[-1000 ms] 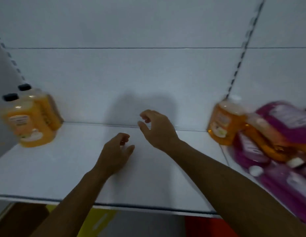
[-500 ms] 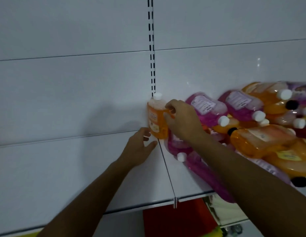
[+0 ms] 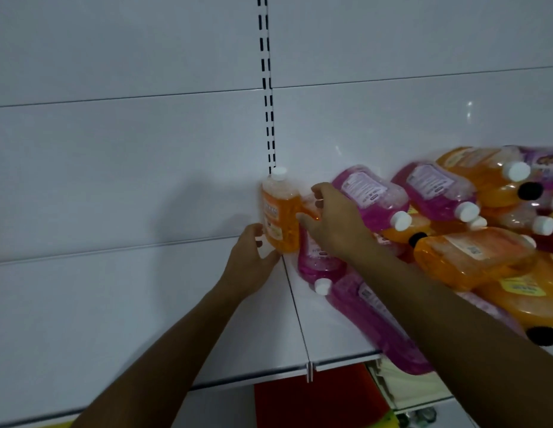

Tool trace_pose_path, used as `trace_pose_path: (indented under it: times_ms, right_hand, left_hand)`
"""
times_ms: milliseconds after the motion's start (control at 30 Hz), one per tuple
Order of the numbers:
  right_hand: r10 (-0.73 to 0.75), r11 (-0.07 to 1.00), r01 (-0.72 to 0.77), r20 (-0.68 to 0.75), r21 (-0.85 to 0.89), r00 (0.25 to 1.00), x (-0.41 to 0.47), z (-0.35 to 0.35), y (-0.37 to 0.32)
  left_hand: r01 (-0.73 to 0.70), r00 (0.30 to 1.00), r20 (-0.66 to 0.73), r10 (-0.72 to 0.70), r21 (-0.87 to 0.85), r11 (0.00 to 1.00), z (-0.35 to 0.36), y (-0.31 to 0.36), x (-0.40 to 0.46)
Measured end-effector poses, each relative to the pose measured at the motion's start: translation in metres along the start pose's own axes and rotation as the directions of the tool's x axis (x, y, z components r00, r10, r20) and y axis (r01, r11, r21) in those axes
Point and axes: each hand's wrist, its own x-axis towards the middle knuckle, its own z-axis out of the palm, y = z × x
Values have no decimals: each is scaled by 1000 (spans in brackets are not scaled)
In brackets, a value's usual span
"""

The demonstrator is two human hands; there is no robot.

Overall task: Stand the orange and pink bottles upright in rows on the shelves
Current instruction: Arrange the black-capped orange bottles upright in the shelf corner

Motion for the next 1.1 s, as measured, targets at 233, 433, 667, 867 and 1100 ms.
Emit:
trace_pose_path:
  times_ms: [233,433,667,867,1100]
  right_hand:
    - [18,1000,-18,-15,10,1000,35,37,-17]
    - [-3,994,-3,-52,-112,999,49,51,-28]
    - [-98,994,96,44,43,994,39,73,-55]
    - [-270,954,242,160,177,949,41,109,-97]
    - [-403,895,333,217,297,889,55,150,-136]
  left_hand:
    - [100,988,133,-78,-164,981,-20,-17,38]
    - [126,951,309,-11,-354,927,-25,-16,43]
    - [64,986,166,-2,-368,928,-59,-44,31]
    - [63,996,-39,-76,-254,965,-112,-76,12]
    - [80,969,-215,-120,-188,979,-157,-107,3]
